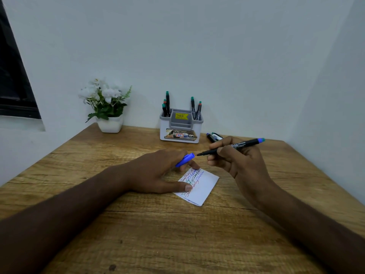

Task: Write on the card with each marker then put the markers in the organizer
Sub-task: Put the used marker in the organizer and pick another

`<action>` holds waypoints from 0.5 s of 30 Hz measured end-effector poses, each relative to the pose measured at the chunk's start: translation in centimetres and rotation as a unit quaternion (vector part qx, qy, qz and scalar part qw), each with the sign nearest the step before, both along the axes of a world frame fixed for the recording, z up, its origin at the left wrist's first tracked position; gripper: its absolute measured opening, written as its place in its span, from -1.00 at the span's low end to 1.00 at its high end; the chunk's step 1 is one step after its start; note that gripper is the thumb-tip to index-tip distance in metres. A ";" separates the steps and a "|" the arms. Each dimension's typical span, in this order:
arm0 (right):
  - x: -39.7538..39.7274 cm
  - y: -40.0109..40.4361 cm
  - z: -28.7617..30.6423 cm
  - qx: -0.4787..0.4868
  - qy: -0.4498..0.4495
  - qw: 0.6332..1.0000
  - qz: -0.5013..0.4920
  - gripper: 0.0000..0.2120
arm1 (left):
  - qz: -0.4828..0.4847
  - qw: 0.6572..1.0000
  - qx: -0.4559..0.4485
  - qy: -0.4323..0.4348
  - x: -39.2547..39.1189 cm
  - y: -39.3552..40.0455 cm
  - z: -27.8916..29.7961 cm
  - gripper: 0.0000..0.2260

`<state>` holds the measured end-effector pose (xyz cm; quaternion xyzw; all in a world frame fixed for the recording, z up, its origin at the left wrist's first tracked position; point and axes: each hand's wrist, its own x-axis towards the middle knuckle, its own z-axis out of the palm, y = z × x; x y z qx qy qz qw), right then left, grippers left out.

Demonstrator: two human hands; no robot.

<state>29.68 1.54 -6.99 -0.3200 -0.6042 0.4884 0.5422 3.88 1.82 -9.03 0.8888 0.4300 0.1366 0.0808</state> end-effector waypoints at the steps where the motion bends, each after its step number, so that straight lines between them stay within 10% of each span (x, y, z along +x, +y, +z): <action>1: 0.0 0.0 -0.1 0.013 -0.006 1.000 -0.003 -0.77 | 0.000 1.000 0.002 0.001 0.0 0.0 0.0 -0.43; 11: 0.2 0.4 -0.6 0.035 -0.017 0.999 -0.023 -0.88 | 0.005 1.000 -0.002 0.003 0.1 0.0 0.2 -0.37; 15: 0.0 0.2 -0.4 0.055 -0.091 0.994 -0.028 -0.90 | 0.008 1.000 0.012 0.024 0.3 -0.3 0.4 -0.65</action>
